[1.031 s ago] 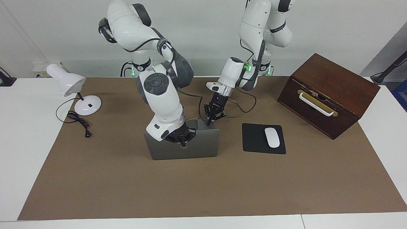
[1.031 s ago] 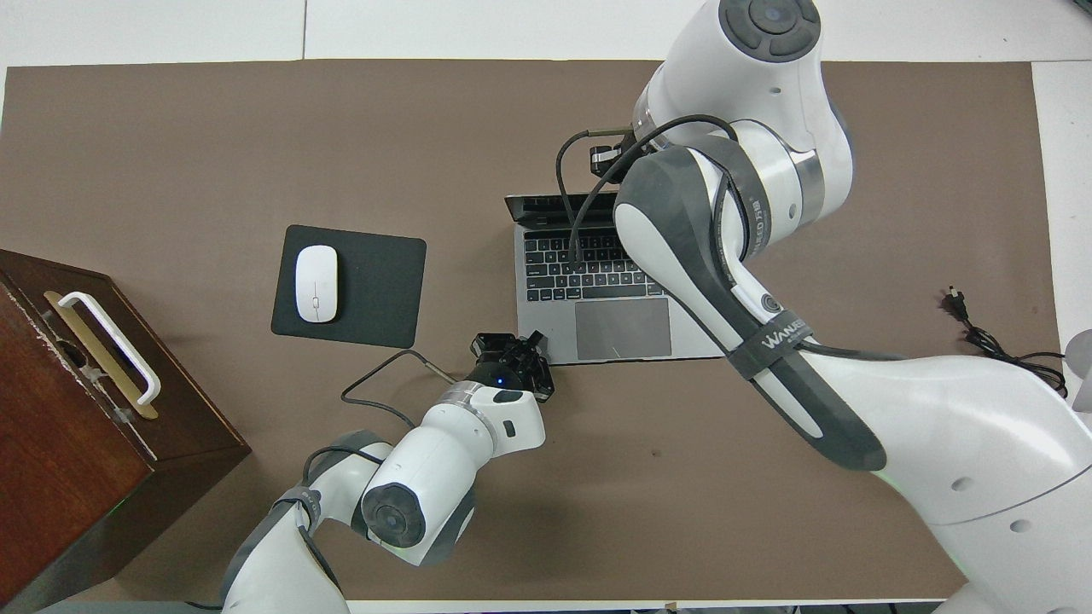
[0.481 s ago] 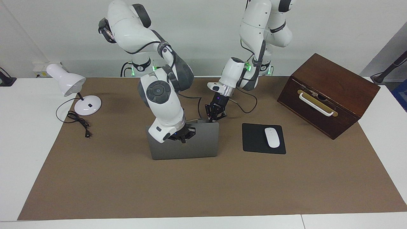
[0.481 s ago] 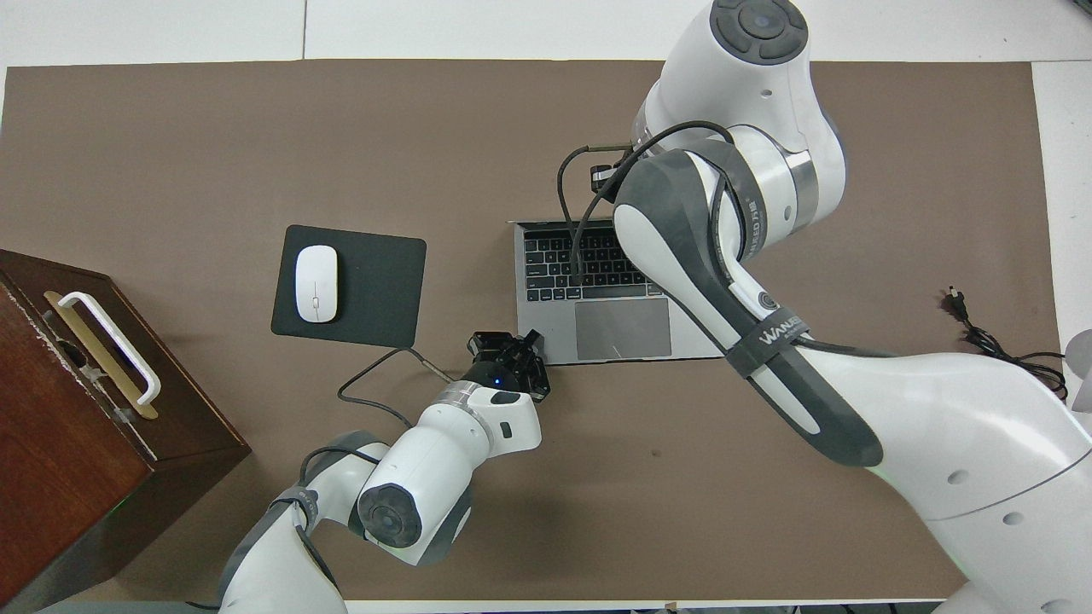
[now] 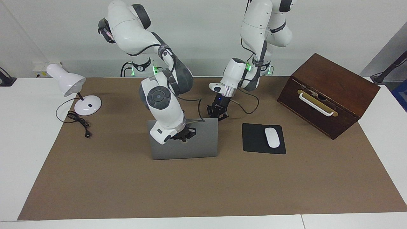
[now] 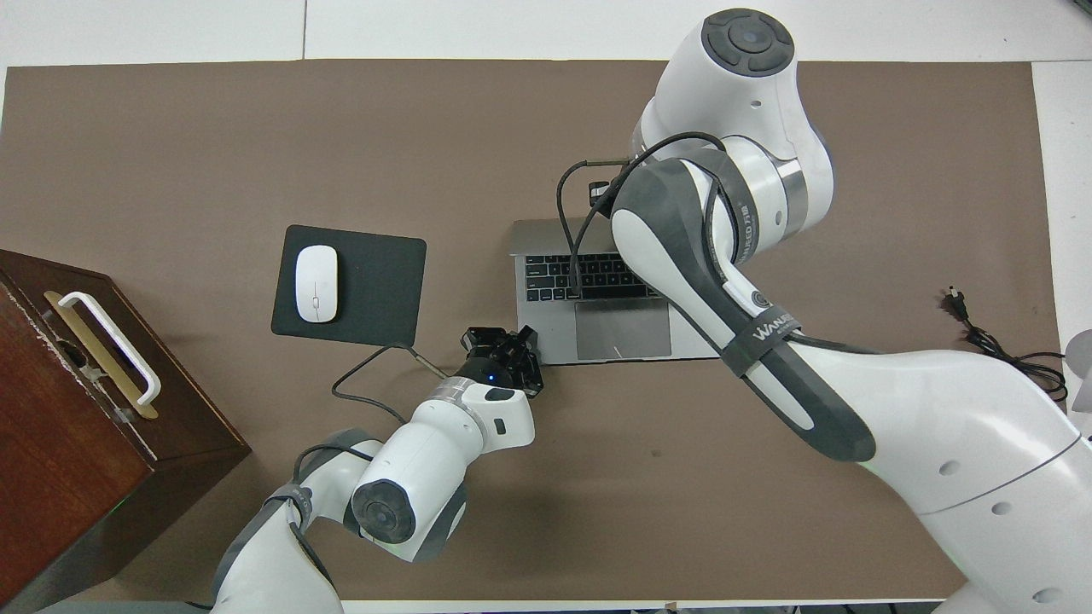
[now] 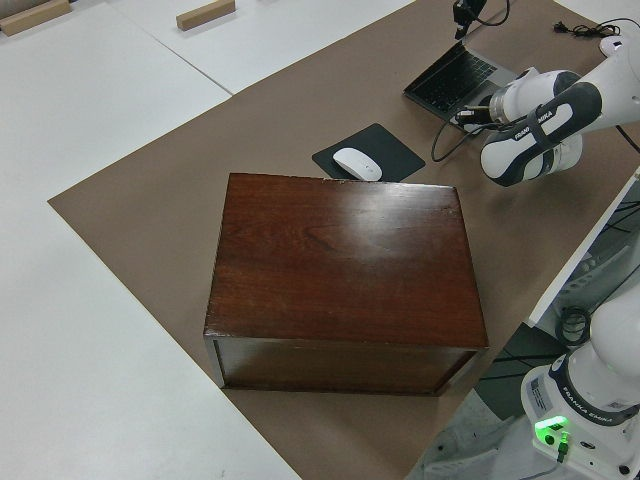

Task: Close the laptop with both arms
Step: 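Push the laptop lid down toward the keyboard with the right gripper, then press the lid fully shut with the right gripper, then lift away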

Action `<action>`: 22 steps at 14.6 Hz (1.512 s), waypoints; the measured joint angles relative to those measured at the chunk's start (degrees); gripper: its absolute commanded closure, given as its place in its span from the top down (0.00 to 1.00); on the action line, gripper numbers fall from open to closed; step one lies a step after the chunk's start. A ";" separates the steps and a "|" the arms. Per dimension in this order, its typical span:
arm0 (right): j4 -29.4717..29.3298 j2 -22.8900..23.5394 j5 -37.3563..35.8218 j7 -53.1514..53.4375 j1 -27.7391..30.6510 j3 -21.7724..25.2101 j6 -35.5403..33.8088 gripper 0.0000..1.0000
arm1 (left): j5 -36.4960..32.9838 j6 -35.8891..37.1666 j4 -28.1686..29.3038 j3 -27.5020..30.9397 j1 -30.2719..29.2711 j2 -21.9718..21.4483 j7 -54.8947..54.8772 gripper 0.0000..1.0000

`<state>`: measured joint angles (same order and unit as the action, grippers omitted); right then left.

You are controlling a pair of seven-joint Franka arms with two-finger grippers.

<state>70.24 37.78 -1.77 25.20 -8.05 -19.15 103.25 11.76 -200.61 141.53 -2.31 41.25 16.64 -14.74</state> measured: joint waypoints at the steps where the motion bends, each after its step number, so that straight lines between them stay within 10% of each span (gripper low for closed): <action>1: 0.24 0.00 0.07 0.19 0.00 0.00 0.00 0.00 | 0.00 0.00 0.00 0.00 0.00 0.00 -0.02 0.00; 22: 8.04 0.04 0.31 0.25 0.24 0.03 5.12 0.00 | 0.00 -0.27 0.06 -0.03 -0.01 0.10 -0.42 0.00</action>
<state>78.28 37.82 -1.46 25.45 -7.80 -19.12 108.37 11.76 -200.89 141.60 -2.34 41.24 16.74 -15.17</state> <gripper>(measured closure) 0.991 0.991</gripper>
